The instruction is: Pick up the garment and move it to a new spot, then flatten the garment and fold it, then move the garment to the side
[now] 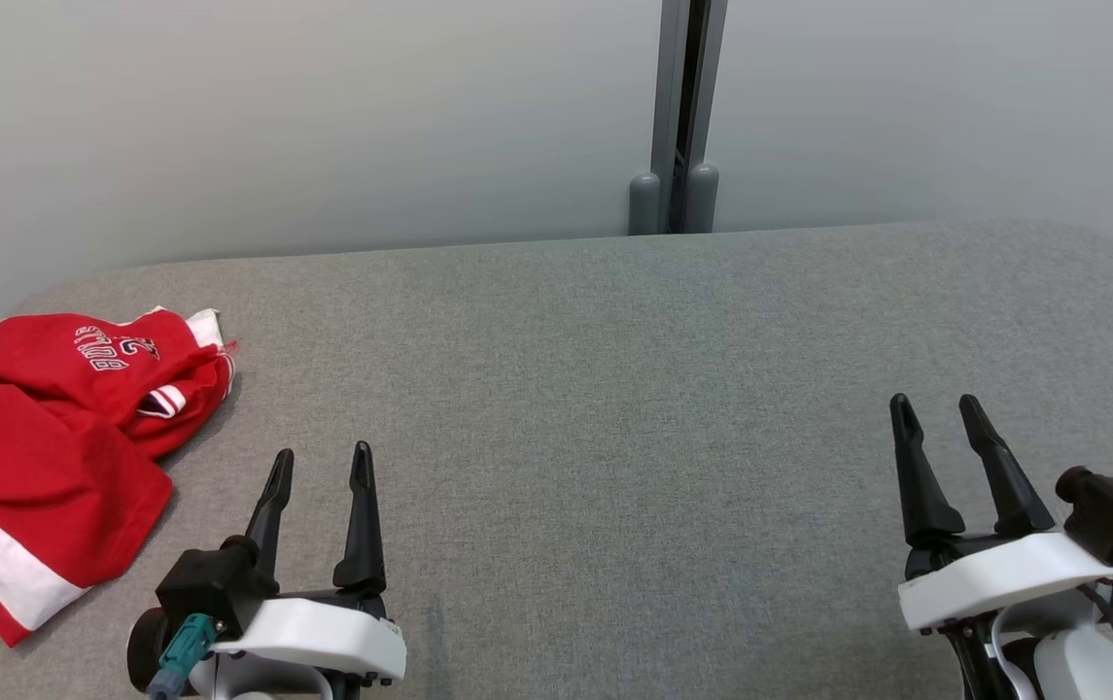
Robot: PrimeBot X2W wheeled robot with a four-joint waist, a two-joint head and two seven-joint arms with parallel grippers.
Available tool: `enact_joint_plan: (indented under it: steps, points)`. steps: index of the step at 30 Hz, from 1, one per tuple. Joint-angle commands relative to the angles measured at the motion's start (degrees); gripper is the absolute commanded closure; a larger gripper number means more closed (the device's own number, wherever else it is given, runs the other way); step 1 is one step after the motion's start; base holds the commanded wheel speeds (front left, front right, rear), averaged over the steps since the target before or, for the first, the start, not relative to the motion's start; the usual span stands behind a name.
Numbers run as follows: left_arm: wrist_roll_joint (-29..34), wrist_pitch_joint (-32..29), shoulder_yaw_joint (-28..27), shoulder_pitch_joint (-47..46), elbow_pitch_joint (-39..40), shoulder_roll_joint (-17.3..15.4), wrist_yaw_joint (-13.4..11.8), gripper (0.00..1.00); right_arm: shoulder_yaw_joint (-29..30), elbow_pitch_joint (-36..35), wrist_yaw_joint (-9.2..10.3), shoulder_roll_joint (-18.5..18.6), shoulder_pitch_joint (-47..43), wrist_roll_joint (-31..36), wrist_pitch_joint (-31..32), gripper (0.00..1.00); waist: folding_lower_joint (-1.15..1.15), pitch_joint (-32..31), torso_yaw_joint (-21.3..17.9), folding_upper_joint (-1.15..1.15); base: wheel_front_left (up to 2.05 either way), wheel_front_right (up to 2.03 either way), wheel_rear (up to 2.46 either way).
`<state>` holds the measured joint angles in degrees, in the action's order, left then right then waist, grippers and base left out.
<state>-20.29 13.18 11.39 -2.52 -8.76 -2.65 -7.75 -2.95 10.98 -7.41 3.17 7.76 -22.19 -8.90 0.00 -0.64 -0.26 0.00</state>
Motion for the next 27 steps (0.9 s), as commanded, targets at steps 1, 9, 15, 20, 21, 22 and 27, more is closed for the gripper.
enact_joint_plan:
  steps: [1,9,15,20,21,22,27]
  points:
    - [1.7,0.4,-0.2,-0.1,0.6,-0.3,-0.5,0.00,-0.5,0.1,-0.10,0.2,1.3,1.5,-0.8,0.00,0.00,0.0,0.0,0.00,0.00,0.00,0.00]
    - [2.4,0.8,-0.9,0.7,0.4,-0.3,0.2,0.00,-1.7,1.8,-0.10,0.0,1.5,4.6,-2.1,0.00,0.00,-0.2,-0.3,0.00,0.00,0.00,0.00]
    - [4.9,1.1,-1.7,1.2,0.1,-0.3,1.0,0.00,-2.4,3.3,-0.11,-0.1,1.7,5.0,-3.2,0.00,0.00,-0.4,-0.7,0.00,0.00,0.00,0.00]
    - [6.9,1.2,-1.8,1.6,-1.3,-0.3,0.8,0.00,-3.0,4.4,-0.11,-0.1,2.2,5.3,-3.8,0.00,0.00,-0.6,-0.9,0.00,0.00,0.00,0.00]
    - [7.1,1.3,-1.9,1.7,-1.6,-0.3,0.7,0.00,-3.2,4.6,-0.11,-0.1,2.2,5.5,-4.0,0.00,0.00,-0.6,-1.0,0.00,0.00,0.00,0.00]
    - [7.4,1.3,-2.0,1.8,-1.9,-0.3,0.5,0.00,-3.4,4.9,-0.11,-0.1,2.3,5.7,-4.1,0.00,0.00,-0.7,-1.0,0.00,0.00,0.00,0.00]
    - [8.2,1.6,-2.1,2.0,-3.4,-0.3,1.0,0.00,-4.7,6.2,-0.12,-0.2,2.5,6.8,-4.9,0.00,0.00,-1.0,-1.2,0.00,0.00,0.00,0.00]
